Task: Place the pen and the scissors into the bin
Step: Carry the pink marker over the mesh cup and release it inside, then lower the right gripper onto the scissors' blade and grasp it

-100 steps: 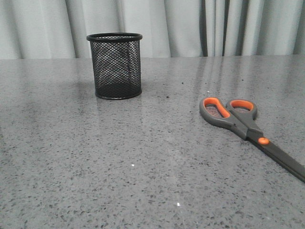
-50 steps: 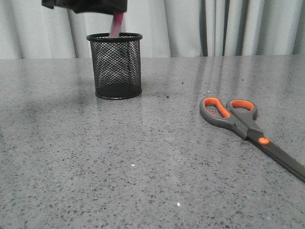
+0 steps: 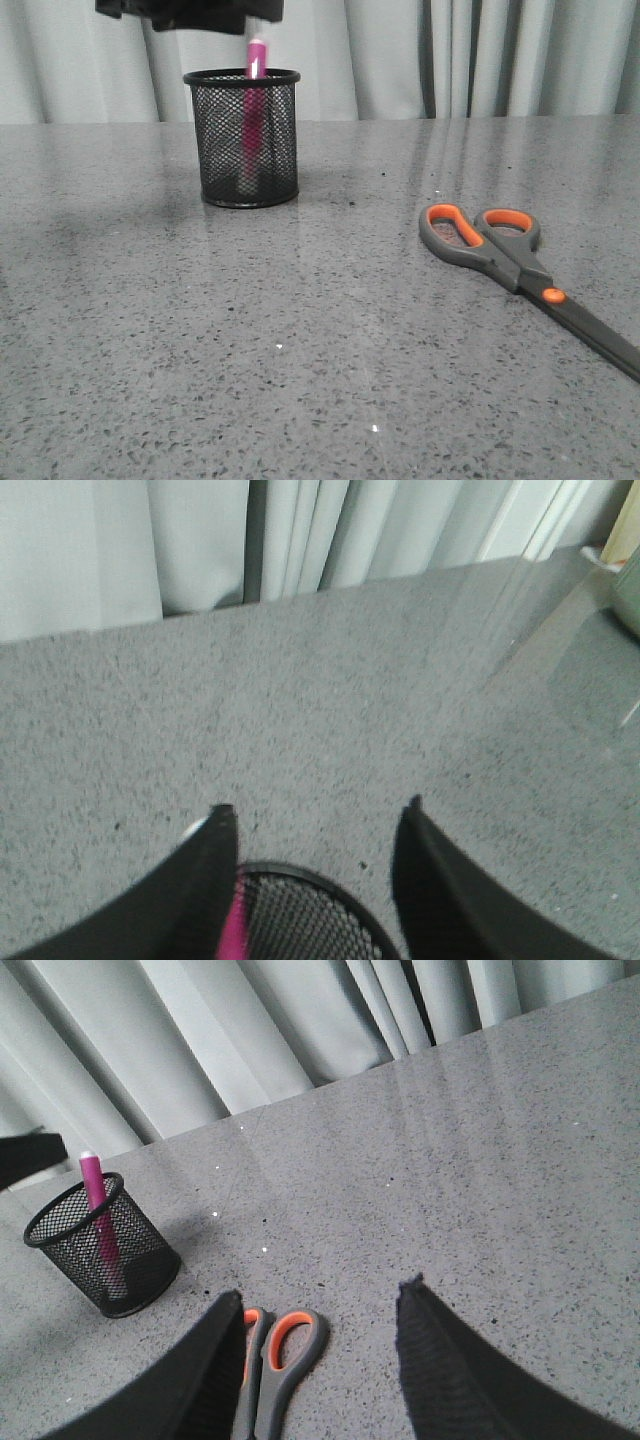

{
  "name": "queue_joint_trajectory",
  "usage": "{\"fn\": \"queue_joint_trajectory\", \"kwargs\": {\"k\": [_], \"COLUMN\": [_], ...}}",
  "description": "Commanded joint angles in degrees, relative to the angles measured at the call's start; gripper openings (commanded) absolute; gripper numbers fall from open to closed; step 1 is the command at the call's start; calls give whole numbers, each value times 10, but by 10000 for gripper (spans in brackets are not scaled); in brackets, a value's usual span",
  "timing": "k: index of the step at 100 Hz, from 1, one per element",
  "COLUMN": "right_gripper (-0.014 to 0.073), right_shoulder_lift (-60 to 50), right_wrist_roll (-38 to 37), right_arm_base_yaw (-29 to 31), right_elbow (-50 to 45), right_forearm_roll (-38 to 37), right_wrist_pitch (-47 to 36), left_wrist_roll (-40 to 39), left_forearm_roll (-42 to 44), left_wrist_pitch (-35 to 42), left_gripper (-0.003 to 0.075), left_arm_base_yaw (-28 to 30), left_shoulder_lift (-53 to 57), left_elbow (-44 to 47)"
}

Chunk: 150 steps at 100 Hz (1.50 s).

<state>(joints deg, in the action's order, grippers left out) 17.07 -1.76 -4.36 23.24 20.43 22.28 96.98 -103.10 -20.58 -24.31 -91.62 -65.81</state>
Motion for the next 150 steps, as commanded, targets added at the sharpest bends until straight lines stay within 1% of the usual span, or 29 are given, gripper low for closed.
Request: {"fn": "queue_joint_trajectory", "kwargs": {"k": [1, 11, 16, 19, 27, 38, 46, 59, 70, 76, 82, 87, 96, 103, 126, 150], "right_gripper": [317, 317, 317, 316, 316, 316, 316, 316, 317, 319, 337, 363, 423, 448, 449, 449], "right_shoulder_lift": [10, 24, 47, 66, 148, 268, 359, 473, 548, 580, 602, 618, 637, 650, 689, 722], "right_wrist_roll": [5, 12, 21, 28, 54, 78, 84, 74, 34, -1, -41, -64, -72, -79, -81, -97], "right_arm_base_yaw": [-3, -10, -16, -19, -26, -40, -59, -112, -174, -212, -245, -263, -277, -278, -278, -278], "right_elbow": [23, 68, 102, 125, 202, 295, 350, 403, 429, 444, 458, 473, 491, 497, 498, 495], "right_forearm_roll": [7, 7, 7, 9, 9, 9, 3, -28, -85, -140, -189, -210, -211, -211, -204, -200], "right_wrist_pitch": [-32, -5, 27, 61, 156, 275, 324, 379, 391, 388, 383, 378, 370, 376, 415, 415], "left_wrist_roll": [2, 2, 2, 2, 2, 2, 2, 2, 2, 2, 3, 3, 3, 3, 3, 3], "left_forearm_roll": [-28, -28, -26, -23, -4, 31, 44, 44, 44, 44, 44, 45, 54, 54, 54, 56], "left_wrist_pitch": [-28, -26, -18, -12, -7, 15, 38, 123, 189, 217, 238, 247, 248, 246, 242, 242], "left_gripper": [403, 385, 362, 346, 306, 295, 295, 295, 294, 294, 294, 294, 294, 294, 294, 294], "left_arm_base_yaw": [-6, -5, -5, -5, -5, -5, -5, -5, -5, -5, -5, -5, -5, -5, -5, -5], "left_shoulder_lift": [54, 102, 135, 156, 223, 307, 372, 467, 541, 577, 604, 617, 628, 629, 629, 629], "left_elbow": [-15, -15, -15, -15, -15, -12, -1, 29, 62, 80, 93, 102, 114, 118, 119, 119]}}
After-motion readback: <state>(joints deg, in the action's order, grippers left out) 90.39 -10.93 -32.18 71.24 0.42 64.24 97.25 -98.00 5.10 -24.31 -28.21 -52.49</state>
